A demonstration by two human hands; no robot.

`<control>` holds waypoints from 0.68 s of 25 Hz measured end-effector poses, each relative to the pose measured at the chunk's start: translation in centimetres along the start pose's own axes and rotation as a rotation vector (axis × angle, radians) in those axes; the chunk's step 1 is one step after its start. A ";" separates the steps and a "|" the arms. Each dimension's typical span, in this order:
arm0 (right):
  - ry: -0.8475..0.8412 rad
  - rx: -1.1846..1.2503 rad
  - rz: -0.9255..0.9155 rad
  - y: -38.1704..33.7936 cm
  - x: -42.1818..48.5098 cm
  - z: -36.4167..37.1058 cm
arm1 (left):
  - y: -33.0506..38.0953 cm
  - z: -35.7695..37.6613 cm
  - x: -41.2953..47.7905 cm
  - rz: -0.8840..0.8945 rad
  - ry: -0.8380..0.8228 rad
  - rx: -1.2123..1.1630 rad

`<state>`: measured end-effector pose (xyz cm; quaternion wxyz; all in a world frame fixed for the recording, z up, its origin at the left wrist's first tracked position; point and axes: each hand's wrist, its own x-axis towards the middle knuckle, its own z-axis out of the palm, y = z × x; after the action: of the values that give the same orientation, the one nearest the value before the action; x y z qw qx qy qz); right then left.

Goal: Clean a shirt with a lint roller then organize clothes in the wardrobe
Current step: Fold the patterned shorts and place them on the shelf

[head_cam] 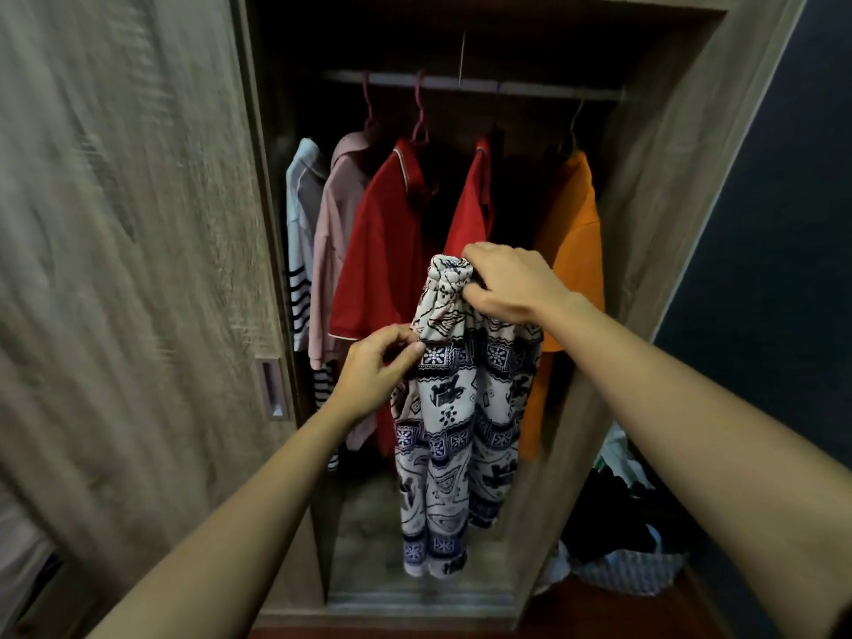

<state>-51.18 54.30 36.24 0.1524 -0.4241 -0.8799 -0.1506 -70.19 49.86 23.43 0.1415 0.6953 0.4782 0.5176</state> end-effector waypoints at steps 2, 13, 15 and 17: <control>0.046 -0.038 -0.018 -0.1 0.0 -0.4 | 0.3 0.7 -1.0 -0.048 -0.032 -0.043; 0.113 -0.162 -0.147 1.2 1.5 -4.4 | -4.7 4.4 -2.9 -0.220 -0.597 0.137; 0.105 -0.167 -0.148 1.6 1.5 -4.5 | -5.4 5.1 -3.0 -0.250 -0.615 0.114; 0.117 -0.173 -0.144 2.3 1.4 -4.6 | -5.5 5.3 -3.2 -0.278 -0.489 0.006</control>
<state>-49.53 54.84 41.31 0.1552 -0.3621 -0.8813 -0.2609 -68.56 51.64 15.50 0.3203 0.7276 0.5222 0.3086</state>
